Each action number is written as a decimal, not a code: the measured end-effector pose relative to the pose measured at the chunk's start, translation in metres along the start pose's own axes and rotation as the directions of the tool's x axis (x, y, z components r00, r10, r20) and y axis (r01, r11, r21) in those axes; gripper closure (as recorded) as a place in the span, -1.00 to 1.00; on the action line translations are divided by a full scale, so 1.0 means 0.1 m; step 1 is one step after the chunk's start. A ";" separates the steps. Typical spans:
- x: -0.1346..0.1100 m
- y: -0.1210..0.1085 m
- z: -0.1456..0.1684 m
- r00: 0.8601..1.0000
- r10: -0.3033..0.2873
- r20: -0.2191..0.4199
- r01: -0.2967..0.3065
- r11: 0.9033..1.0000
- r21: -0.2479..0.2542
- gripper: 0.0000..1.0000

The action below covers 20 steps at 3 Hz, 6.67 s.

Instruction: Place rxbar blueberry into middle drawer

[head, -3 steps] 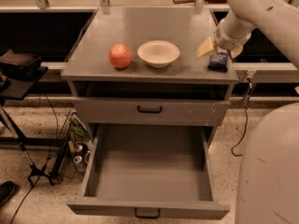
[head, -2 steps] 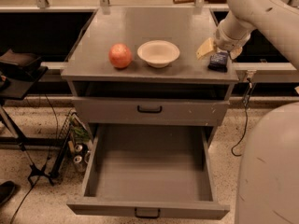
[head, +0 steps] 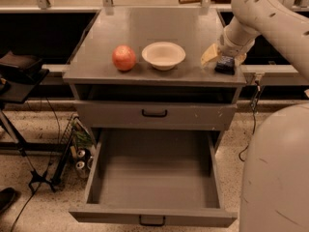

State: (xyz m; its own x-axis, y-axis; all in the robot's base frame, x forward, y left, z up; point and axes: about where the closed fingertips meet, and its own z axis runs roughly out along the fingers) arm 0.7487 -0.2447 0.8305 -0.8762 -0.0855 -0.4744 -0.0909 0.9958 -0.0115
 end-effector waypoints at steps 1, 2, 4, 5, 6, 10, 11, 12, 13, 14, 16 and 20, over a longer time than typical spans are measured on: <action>0.01 0.02 0.04 1.000 0.000 -0.006 0.000 1.000 -0.005 -0.06; 0.01 0.03 0.04 1.000 -0.004 -0.003 0.004 1.000 -0.006 0.40; 0.00 0.18 -0.20 0.998 -0.055 0.040 0.056 0.998 -0.039 1.00; 0.07 0.22 -0.48 0.994 -0.095 0.050 0.098 0.994 -0.049 1.00; 0.18 0.23 -0.79 0.989 -0.146 0.033 0.147 0.988 -0.041 1.00; 1.54 0.69 -1.75 0.940 -0.336 -0.064 0.305 0.907 -0.290 1.00; 1.89 0.98 -1.50 0.908 -0.418 -0.021 0.375 0.837 -0.399 1.00; 2.20 1.29 -1.09 0.879 -0.477 0.013 0.430 0.779 -0.457 1.00; 2.47 1.60 -0.48 0.866 -0.500 0.021 0.445 0.749 -0.491 1.00; 2.68 1.73 0.06 0.864 -0.504 0.011 0.441 0.745 -0.501 1.00; 2.94 2.07 1.30 0.839 -0.535 -0.101 0.381 0.708 -0.594 1.00; 3.39 2.12 2.10 0.785 -0.495 -0.372 0.161 0.743 -0.650 1.00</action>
Offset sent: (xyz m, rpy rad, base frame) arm 0.0002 0.0031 0.0029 0.0026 -0.0160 0.0151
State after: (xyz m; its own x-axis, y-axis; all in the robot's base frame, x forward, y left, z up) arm 0.5318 -0.0552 0.4819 -0.8191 -0.5722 -0.0398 -0.5159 0.7046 0.4873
